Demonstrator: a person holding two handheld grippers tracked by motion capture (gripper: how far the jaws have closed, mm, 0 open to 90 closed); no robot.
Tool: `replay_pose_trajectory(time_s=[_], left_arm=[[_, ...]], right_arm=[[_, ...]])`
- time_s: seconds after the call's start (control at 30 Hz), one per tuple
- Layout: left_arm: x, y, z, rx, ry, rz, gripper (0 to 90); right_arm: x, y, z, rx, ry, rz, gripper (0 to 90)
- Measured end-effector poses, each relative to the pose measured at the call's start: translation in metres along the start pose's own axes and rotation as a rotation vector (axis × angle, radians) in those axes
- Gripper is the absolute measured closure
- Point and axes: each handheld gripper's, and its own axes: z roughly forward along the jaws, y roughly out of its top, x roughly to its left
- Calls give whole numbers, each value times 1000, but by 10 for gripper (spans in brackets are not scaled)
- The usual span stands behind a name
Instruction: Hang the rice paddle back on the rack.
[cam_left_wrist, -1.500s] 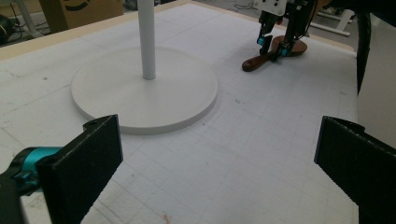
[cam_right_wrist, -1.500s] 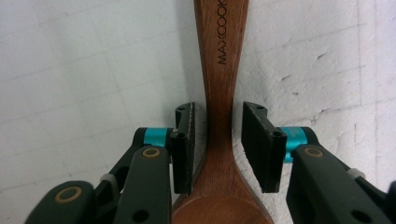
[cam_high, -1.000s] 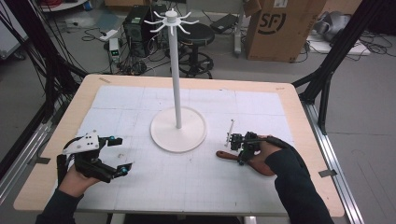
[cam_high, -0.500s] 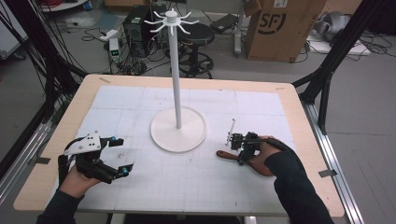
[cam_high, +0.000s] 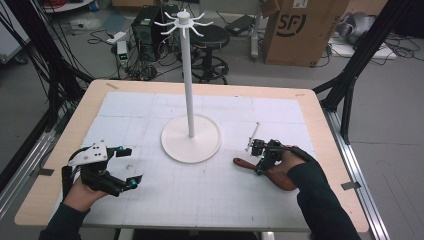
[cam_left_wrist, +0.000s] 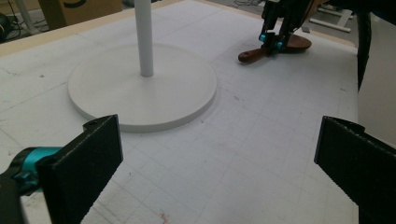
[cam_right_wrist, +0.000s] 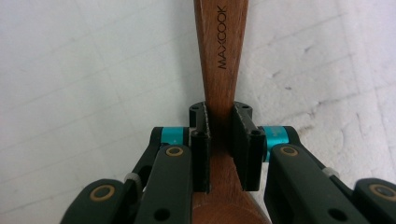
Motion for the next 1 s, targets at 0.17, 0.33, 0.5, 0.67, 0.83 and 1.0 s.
replay_pose_trajectory(time_s=[0.17, 0.33, 0.5, 0.67, 0.83, 1.0], left_arm=[[0, 0, 0, 3, 1, 2, 17], [0, 0, 0, 1, 2, 0, 17], [0, 0, 1, 2, 2, 1, 17], [0, 0, 0, 1, 2, 1, 17], [0, 0, 1, 1, 3, -1, 17], [0, 0, 1, 1, 4, 0, 17]], right_arm=[[-6, -12, -9, -95, 22, 44, 787], [-7, -19, -16, -148, 74, 50, 787], [-5, -26, -32, -257, 94, 40, 787], [-5, -31, -44, -315, 107, 39, 787], [-3, -36, -58, -385, 111, 39, 786], [-3, -38, -70, -463, 113, 29, 786]])
